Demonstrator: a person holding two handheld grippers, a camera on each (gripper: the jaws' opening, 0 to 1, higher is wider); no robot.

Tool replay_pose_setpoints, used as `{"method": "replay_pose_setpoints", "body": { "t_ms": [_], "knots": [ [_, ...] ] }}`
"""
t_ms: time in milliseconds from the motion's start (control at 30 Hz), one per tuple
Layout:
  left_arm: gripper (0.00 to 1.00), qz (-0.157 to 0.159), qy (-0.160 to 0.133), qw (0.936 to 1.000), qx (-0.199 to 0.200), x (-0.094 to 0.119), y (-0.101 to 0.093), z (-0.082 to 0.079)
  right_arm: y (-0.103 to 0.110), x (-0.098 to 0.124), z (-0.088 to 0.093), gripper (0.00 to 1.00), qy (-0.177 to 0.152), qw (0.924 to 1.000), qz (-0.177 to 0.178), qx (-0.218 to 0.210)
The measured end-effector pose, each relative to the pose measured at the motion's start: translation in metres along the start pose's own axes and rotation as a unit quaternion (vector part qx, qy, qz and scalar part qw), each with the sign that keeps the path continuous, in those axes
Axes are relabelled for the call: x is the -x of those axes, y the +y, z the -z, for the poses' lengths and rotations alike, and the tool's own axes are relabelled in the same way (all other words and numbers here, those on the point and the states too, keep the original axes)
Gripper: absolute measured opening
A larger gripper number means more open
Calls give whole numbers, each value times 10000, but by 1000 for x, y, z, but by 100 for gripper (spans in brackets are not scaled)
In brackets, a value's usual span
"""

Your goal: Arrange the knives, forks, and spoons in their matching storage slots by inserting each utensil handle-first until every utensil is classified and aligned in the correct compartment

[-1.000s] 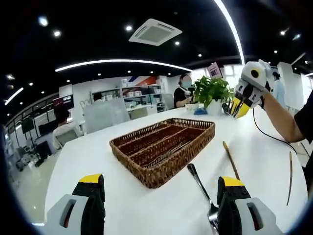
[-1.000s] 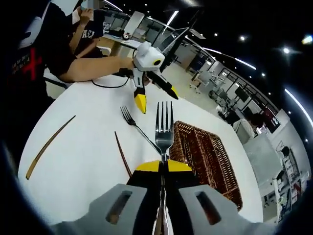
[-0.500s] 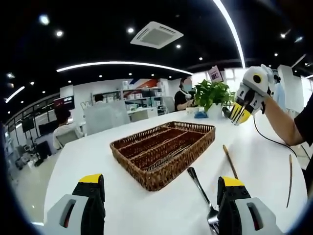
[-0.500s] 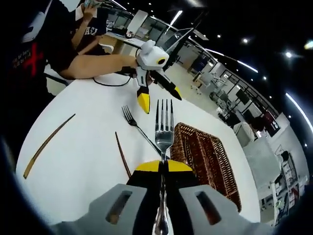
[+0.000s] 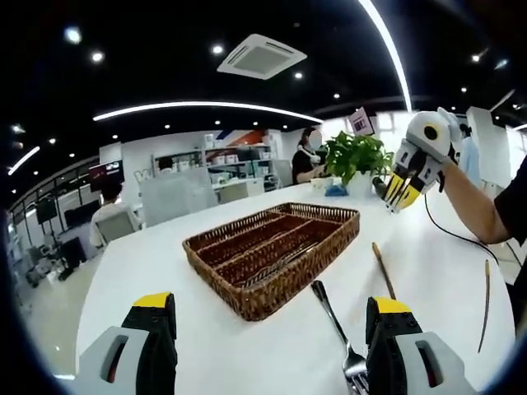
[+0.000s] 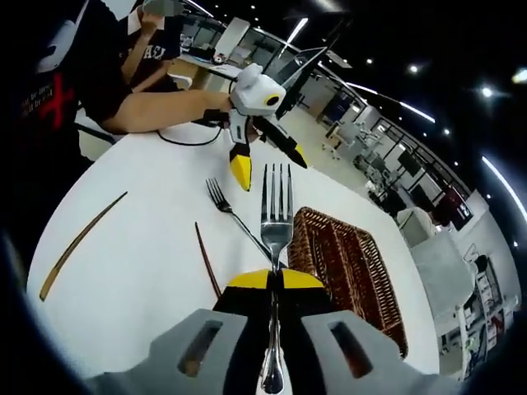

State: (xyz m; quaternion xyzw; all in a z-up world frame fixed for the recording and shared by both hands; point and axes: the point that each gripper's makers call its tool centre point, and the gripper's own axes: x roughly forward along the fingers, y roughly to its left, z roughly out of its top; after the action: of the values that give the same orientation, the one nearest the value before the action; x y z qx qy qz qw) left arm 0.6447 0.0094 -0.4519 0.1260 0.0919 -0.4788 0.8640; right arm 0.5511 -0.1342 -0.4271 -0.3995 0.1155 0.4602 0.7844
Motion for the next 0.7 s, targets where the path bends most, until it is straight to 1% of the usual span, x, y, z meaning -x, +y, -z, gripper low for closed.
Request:
{"method": "replay_pose_setpoints", "body": {
  "t_ms": [67,200,233,300,400,467,533,700],
  "knots": [
    [100,32,-20,10000,12,1,0,-1,0,0,1,0,11,10000,-3,6],
    [100,-87,-118,9999,-29,3,3,-7,2,-1,-2,0,-72,9999,-36,77],
    [100,-139,-214,9996,-89,4,5,-11,3,-1,-4,0,-118,9999,-63,88],
    [100,-138,-234,9996,-47,5,5,-13,4,-2,-6,0,-132,9997,-67,168],
    [100,-157,-246,9996,-69,5,7,-13,5,-5,-8,0,-139,9995,-56,289],
    [100,-120,-242,9996,18,3,8,-11,6,-8,-11,0,-274,9992,-72,298],
    [100,-67,-211,9997,71,1,6,-9,2,-13,-8,0,-201,9991,-9,381],
    [100,-82,-157,9998,-5,0,5,-7,-6,-20,-5,0,-178,9991,-59,389]
  ]
}}
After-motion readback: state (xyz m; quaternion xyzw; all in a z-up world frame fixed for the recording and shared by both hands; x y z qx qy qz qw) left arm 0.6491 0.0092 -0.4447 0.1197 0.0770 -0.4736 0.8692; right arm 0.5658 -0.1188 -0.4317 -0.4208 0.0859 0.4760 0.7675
